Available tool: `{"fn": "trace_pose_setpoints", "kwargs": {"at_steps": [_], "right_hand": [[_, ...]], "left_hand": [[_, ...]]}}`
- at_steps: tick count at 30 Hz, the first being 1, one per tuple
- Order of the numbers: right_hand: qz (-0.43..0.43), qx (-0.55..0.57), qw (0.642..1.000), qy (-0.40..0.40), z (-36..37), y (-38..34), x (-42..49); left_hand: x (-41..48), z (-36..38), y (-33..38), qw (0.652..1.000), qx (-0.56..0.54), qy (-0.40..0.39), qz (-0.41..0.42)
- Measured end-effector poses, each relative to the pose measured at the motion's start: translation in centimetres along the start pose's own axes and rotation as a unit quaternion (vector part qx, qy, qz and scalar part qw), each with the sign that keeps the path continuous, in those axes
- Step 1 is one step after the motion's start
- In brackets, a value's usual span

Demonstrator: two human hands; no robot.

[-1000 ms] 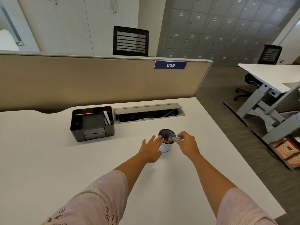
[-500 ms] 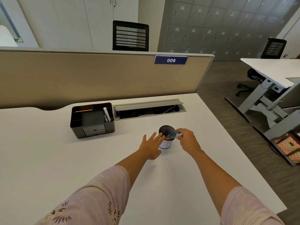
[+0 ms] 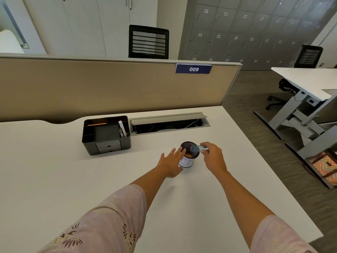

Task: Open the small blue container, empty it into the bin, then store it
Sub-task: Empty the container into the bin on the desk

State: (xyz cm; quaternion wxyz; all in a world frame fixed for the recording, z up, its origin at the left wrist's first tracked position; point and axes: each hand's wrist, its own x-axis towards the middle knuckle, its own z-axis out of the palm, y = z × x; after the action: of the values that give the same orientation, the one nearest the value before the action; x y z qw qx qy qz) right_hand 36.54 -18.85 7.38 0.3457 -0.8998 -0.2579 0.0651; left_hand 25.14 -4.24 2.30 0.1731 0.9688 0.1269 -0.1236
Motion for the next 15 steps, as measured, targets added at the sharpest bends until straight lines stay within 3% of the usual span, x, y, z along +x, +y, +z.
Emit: {"fn": "trace_pose_setpoints", "kwargs": {"at_steps": [5,15], "right_hand": [[0.021,0.124,0.992,0.013,1.4,-1.6,-2.1],[0.084,0.263,0.955,-0.112,9.5,-3.2,-8.8]], "left_hand": [[-2.1,0.6,-2.1,0.995,-0.098,0.025,-0.021],[-12.0,3.5,-9.0,0.961,-0.233,0.086,-0.125]]}}
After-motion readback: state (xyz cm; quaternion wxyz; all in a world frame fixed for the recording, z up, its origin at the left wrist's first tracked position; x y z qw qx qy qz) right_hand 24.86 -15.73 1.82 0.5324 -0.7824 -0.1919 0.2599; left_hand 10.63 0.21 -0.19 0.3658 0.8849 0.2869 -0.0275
